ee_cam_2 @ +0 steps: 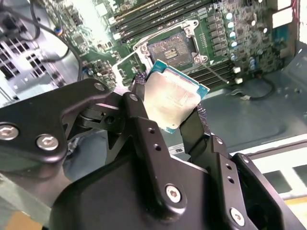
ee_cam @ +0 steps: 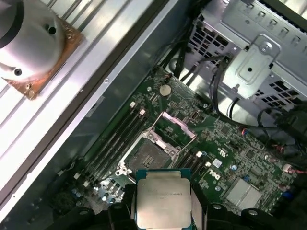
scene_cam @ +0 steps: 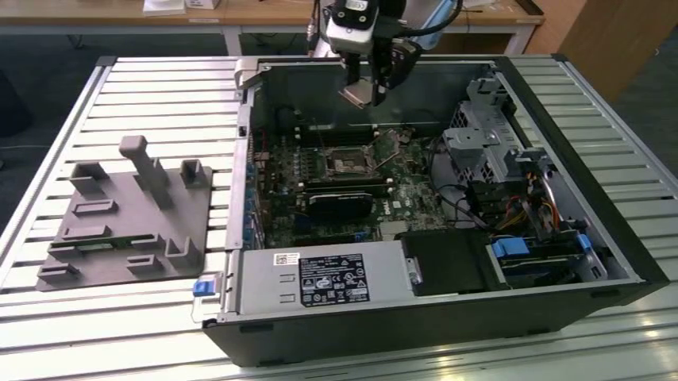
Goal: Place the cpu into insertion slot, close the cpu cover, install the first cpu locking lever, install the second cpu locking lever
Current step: 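Place the cpu into insertion slot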
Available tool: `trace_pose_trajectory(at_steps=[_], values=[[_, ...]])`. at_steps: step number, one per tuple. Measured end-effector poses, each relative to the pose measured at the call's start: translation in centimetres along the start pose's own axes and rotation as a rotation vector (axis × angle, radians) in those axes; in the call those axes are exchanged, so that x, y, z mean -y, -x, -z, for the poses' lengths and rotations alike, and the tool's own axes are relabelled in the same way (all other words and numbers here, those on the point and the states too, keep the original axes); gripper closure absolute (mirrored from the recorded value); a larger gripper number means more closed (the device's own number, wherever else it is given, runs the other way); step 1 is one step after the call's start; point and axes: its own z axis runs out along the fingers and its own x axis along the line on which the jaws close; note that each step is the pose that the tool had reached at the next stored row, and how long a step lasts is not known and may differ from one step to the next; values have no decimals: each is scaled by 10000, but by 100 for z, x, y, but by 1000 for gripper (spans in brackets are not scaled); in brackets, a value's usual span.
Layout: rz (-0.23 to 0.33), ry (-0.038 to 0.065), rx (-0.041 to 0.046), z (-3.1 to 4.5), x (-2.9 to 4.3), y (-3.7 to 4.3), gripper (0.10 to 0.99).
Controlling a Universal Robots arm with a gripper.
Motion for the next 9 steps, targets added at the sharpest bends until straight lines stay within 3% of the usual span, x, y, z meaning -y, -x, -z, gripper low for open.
trace_pose_trajectory(at_steps=[9], values=[[-1628,32,145,-17,1,0,545]])
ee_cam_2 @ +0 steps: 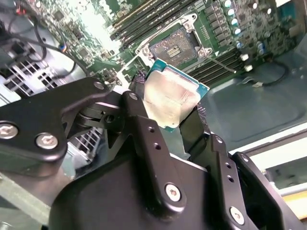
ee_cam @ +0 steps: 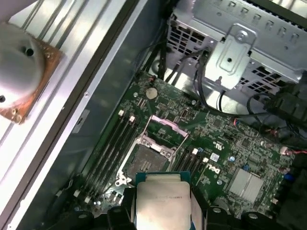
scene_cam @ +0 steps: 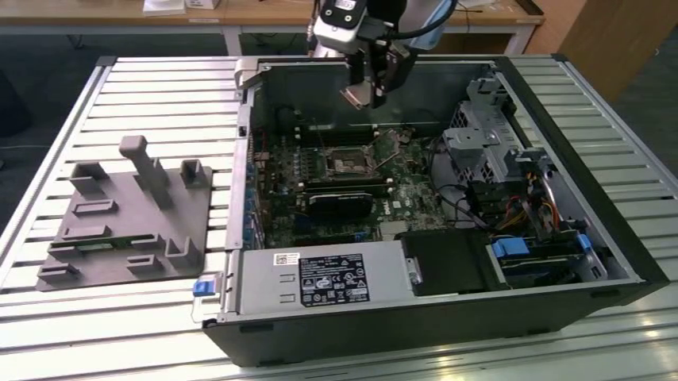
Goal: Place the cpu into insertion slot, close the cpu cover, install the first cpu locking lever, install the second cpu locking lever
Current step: 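Place the cpu into insertion slot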
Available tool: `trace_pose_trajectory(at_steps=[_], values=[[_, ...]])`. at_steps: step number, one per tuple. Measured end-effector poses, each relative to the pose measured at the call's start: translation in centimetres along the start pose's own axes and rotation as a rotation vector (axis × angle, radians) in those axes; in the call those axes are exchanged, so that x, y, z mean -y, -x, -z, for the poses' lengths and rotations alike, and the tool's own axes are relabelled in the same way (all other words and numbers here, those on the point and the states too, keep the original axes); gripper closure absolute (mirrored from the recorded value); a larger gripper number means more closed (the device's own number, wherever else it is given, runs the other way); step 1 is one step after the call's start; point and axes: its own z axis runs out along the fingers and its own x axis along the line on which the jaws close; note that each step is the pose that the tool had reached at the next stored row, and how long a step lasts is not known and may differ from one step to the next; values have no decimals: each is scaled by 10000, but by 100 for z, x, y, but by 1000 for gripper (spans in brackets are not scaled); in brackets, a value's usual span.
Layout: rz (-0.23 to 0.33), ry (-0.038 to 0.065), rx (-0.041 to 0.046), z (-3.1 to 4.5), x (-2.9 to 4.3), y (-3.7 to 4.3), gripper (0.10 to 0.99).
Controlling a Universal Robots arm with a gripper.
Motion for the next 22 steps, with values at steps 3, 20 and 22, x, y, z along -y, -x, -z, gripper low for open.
trace_pose_trajectory(at_steps=[3,20,22], values=[[-537,10,48,-9,1,0,545],[-3012,47,291,-115,21,-9,545],[-3277,48,326,-144,23,-9,545]])
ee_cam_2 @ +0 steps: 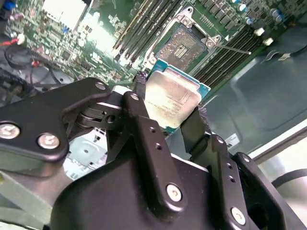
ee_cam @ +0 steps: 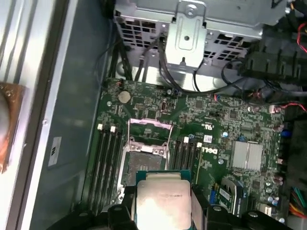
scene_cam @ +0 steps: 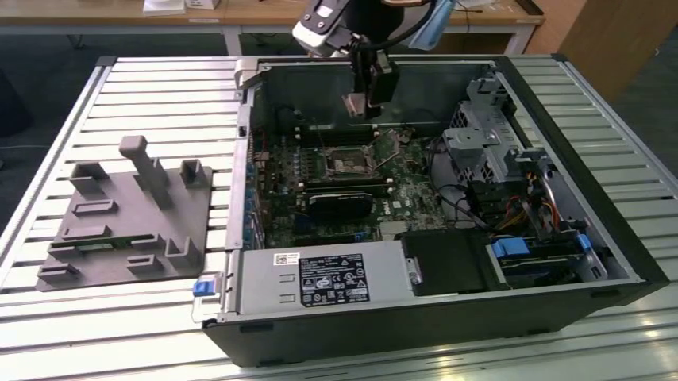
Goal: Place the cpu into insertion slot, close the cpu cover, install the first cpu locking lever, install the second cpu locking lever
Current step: 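Place the cpu into insertion slot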
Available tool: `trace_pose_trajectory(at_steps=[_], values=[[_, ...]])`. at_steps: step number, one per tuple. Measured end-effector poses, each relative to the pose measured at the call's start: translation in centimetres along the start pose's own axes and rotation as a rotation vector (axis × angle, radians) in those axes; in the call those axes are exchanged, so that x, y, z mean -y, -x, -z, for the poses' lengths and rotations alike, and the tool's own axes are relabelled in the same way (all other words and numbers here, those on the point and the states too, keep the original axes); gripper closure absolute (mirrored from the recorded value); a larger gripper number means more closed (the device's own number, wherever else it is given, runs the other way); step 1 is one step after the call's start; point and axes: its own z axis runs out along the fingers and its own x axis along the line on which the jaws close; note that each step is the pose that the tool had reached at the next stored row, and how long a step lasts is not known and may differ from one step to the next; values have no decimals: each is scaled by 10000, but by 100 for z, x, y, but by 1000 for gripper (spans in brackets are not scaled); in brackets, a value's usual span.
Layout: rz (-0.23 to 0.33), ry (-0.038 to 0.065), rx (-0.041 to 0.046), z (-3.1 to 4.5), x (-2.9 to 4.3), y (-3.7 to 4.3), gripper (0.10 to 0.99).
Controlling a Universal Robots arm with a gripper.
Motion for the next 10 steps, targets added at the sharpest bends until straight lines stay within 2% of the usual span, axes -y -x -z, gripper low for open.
trace_pose_trajectory(at_steps=[6,10], values=[[-724,4,119,-86,8,1,545],[-769,15,220,-134,12,1,545]])
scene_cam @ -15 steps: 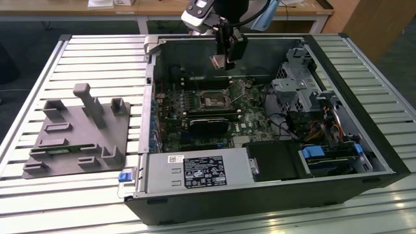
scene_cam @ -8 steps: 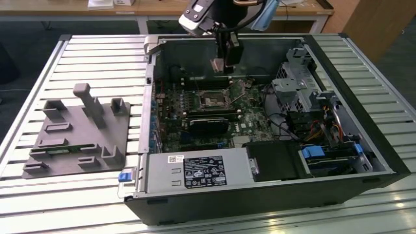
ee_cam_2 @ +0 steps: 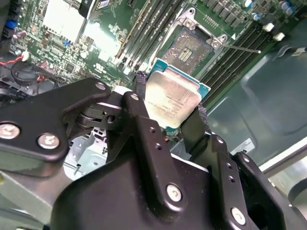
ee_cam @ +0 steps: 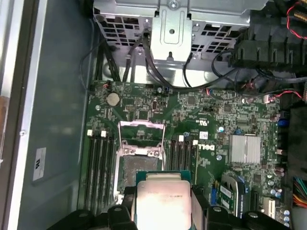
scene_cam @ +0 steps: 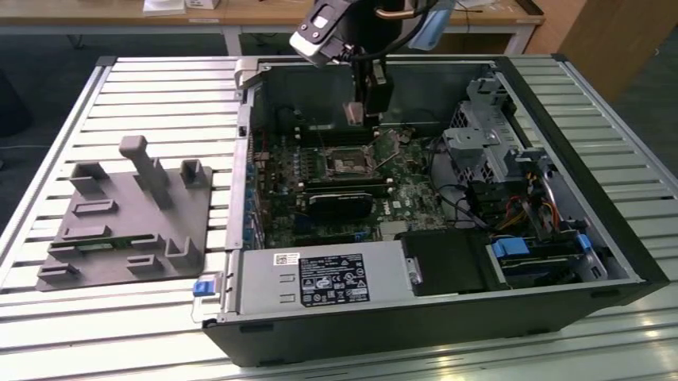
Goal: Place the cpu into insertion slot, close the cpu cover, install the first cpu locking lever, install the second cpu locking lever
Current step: 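Place the cpu into insertion slot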
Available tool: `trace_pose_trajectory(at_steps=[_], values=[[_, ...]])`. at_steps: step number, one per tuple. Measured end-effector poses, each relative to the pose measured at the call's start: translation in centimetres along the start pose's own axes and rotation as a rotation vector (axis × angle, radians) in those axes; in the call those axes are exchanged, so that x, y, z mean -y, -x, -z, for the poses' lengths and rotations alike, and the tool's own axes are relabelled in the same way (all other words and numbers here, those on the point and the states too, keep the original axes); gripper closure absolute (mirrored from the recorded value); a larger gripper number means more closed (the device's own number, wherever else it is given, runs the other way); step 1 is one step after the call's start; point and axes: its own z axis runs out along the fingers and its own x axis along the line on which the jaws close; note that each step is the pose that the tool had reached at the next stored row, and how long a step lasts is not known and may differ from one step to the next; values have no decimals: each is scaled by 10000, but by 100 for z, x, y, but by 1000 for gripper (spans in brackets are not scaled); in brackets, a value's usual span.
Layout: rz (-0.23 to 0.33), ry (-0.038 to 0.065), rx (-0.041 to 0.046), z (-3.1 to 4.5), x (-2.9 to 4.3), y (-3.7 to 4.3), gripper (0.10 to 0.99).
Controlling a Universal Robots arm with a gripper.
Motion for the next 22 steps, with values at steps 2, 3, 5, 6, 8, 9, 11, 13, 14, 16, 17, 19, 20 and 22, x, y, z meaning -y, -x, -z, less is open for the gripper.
trace_pose_trajectory(at_steps=[2,3,5,6,8,9,11,13,14,16,17,19,20,22], values=[[5,43,49,-23,2,0,545],[6,80,61,-32,3,0,545],[7,147,77,-58,5,0,545],[8,168,78,-73,6,0,545],[7,187,79,-105,9,-6,545],[4,187,81,-123,10,-14,545],[-6,187,82,-160,13,-38,545],[-58,187,85,-197,14,-67,545],[-132,189,91,-216,16,-72,545],[-401,187,119,-251,19,-74,545],[-509,185,131,-268,21,-80,545],[-549,187,133,-306,26,-104,545],[-548,187,133,-324,29,-110,545],[-545,186,133,-360,33,-124,545]])
